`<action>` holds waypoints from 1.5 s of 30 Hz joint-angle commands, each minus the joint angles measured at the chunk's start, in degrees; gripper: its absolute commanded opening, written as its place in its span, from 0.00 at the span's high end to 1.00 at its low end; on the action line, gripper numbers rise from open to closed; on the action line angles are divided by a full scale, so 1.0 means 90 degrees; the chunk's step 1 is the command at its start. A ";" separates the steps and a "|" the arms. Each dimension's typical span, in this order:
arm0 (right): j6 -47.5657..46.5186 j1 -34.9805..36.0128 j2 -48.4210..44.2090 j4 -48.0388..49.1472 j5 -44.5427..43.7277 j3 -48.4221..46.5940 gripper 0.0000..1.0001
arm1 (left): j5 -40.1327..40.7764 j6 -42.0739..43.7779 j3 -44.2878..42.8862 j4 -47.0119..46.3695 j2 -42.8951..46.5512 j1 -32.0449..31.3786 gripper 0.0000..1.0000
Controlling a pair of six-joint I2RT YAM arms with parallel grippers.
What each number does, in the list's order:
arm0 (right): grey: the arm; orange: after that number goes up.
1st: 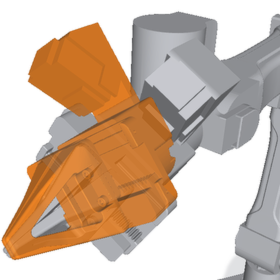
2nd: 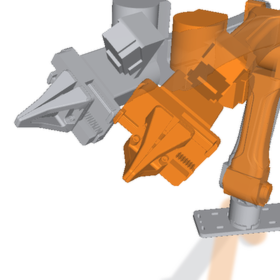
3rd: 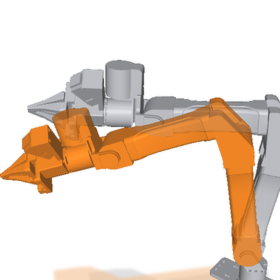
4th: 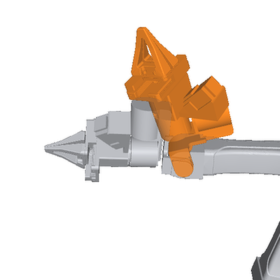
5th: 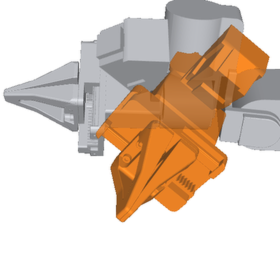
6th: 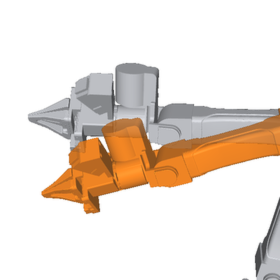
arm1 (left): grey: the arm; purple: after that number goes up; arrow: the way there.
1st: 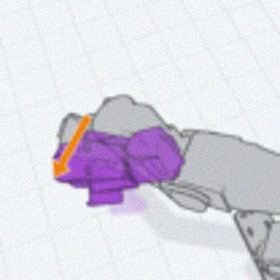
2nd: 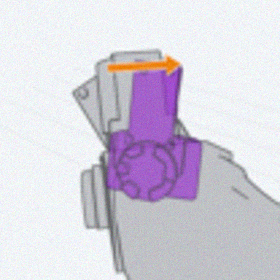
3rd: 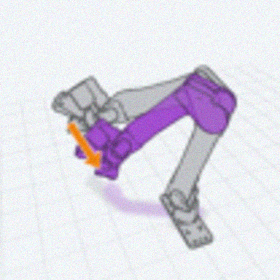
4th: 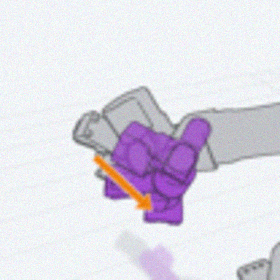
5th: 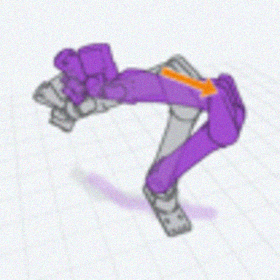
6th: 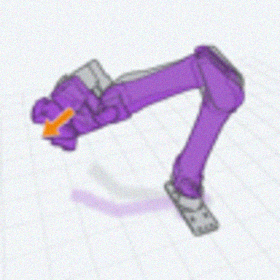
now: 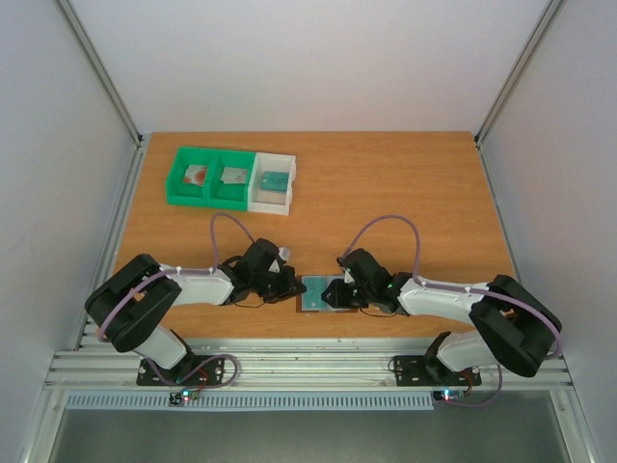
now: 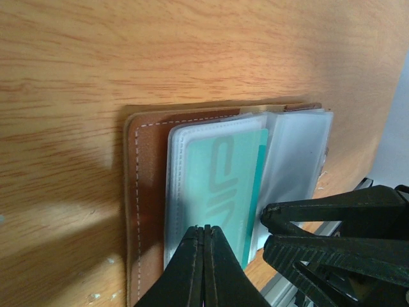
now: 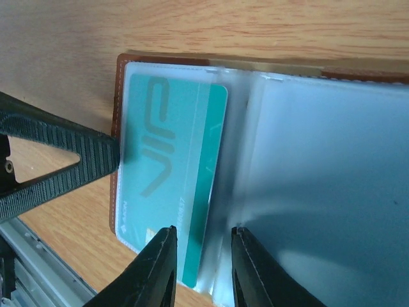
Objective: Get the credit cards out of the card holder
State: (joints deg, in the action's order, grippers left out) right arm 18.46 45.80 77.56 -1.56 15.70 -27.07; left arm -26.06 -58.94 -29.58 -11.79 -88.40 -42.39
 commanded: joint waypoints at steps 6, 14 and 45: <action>0.0187 -0.0024 0.0507 0.0764 0.0168 -0.0117 0.80 | 0.0186 0.0230 0.0206 -0.0023 -0.0169 0.0038 1.00; 0.0268 -0.0168 0.0595 0.1200 0.0388 0.0144 0.95 | 0.0431 0.0413 0.0133 0.0388 -0.0056 0.0042 0.96; 0.0617 -0.0978 0.0234 0.2158 0.1441 0.0854 0.95 | 0.0211 0.0553 0.0054 0.0211 -0.0348 0.0042 1.00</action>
State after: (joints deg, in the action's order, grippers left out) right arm 22.83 37.50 79.37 16.49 26.68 -19.92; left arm -24.67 -55.20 -29.39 -9.72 -89.38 -42.13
